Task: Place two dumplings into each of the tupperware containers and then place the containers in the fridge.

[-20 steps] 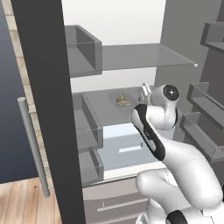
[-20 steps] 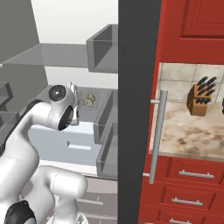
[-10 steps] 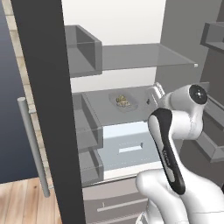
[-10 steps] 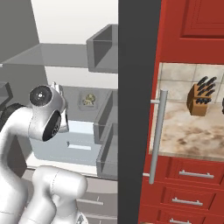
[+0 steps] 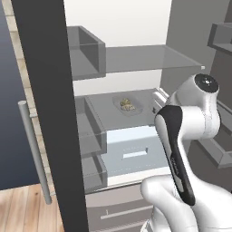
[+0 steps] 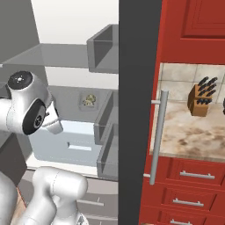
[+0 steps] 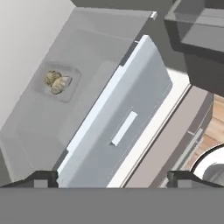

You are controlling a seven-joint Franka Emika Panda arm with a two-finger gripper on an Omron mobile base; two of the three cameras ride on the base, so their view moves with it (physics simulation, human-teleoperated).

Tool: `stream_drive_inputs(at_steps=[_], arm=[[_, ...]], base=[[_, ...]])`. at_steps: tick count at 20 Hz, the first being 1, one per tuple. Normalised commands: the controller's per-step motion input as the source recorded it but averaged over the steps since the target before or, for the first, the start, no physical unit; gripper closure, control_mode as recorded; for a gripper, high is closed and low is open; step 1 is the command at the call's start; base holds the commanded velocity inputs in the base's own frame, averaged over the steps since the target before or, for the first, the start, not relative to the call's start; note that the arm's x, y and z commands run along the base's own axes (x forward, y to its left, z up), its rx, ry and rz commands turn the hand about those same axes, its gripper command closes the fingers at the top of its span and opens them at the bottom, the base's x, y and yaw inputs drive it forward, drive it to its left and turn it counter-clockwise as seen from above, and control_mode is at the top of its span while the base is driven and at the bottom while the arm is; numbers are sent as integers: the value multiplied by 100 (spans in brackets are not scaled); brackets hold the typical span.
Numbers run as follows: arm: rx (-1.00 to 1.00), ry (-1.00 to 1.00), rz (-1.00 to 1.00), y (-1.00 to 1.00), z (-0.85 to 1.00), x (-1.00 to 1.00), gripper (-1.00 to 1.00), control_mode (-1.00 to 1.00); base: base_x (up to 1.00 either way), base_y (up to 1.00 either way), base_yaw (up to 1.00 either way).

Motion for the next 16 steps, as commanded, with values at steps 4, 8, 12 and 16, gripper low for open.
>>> stream_drive_inputs(at_steps=[4, 8, 12, 16], arm=[[-38, 25, 25, 0, -1, -49, -100, -100], [-30, 16, 37, 3, 0, -68, -100, -100], [-6, 14, 53, 2, 1, -23, -100, -100], [-1, 20, 40, 13, 12, 0, -100, -100]], base=[[0, 0, 0], [0, 0, 0], [0, 0, 0], [0, 0, 0]])
